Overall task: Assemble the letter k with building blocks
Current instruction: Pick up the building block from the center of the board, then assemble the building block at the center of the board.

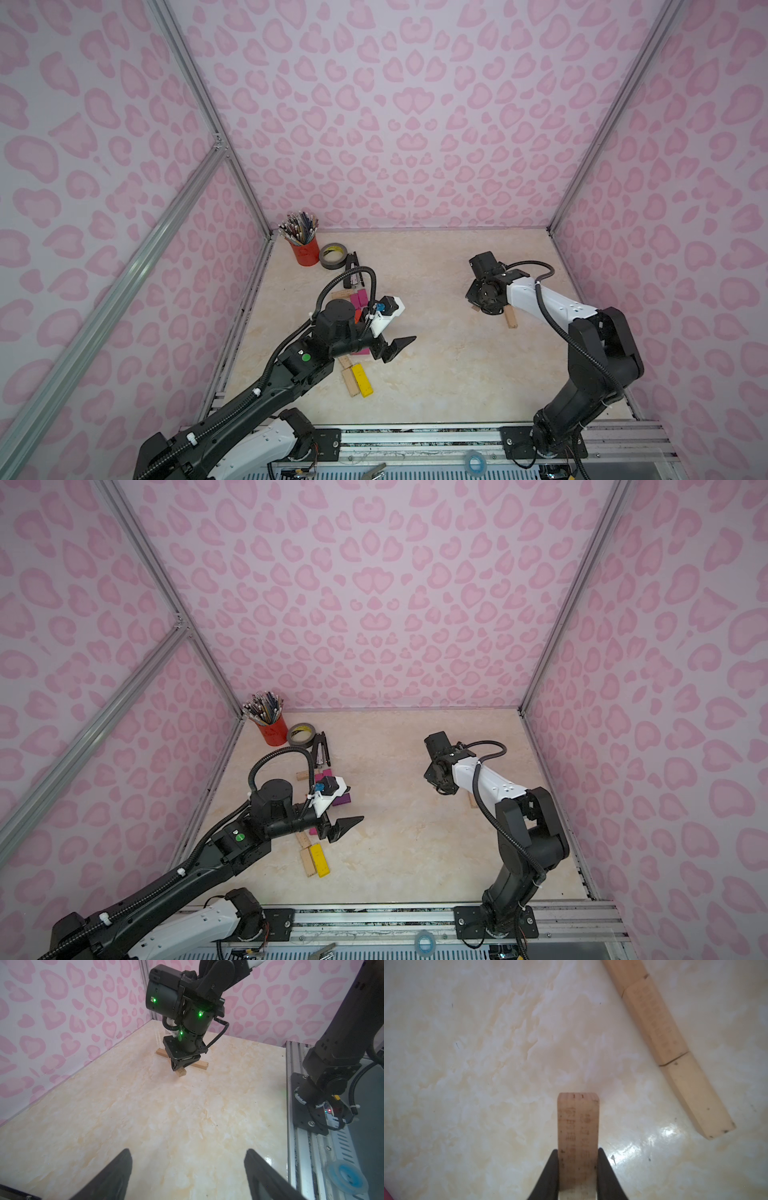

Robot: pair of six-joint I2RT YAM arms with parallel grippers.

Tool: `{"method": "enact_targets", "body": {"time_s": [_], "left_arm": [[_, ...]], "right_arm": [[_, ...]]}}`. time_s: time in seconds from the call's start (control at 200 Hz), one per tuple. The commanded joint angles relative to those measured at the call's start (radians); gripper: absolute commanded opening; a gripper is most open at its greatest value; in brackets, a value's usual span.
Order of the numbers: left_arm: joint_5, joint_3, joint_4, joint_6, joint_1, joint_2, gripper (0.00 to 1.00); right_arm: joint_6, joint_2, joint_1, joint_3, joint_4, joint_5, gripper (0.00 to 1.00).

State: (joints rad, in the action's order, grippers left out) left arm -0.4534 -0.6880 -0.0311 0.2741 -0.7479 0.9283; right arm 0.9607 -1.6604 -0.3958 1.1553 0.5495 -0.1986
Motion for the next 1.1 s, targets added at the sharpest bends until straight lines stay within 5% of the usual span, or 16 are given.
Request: {"method": "enact_targets", "body": {"time_s": [0.0,0.225,0.505,1.091], "left_arm": [[-0.016,-0.024,0.038,0.019,-0.013,0.021,0.91],[0.011,-0.051,0.08,0.008,-0.066,0.078,1.0],[0.038,-0.076,0.106,-0.014,-0.116,0.131,1.0],[0.077,-0.085,0.128,-0.053,-0.129,0.154,1.0]], "right_arm": [[0.007,0.044,0.055,-0.016,-0.001,-0.039,0.23],[-0.033,0.048,0.221,-0.015,-0.001,0.011,0.23],[-0.099,-0.065,0.375,0.061,-0.001,0.074,0.23],[-0.124,-0.362,0.426,0.309,0.015,0.138,0.2]]}}
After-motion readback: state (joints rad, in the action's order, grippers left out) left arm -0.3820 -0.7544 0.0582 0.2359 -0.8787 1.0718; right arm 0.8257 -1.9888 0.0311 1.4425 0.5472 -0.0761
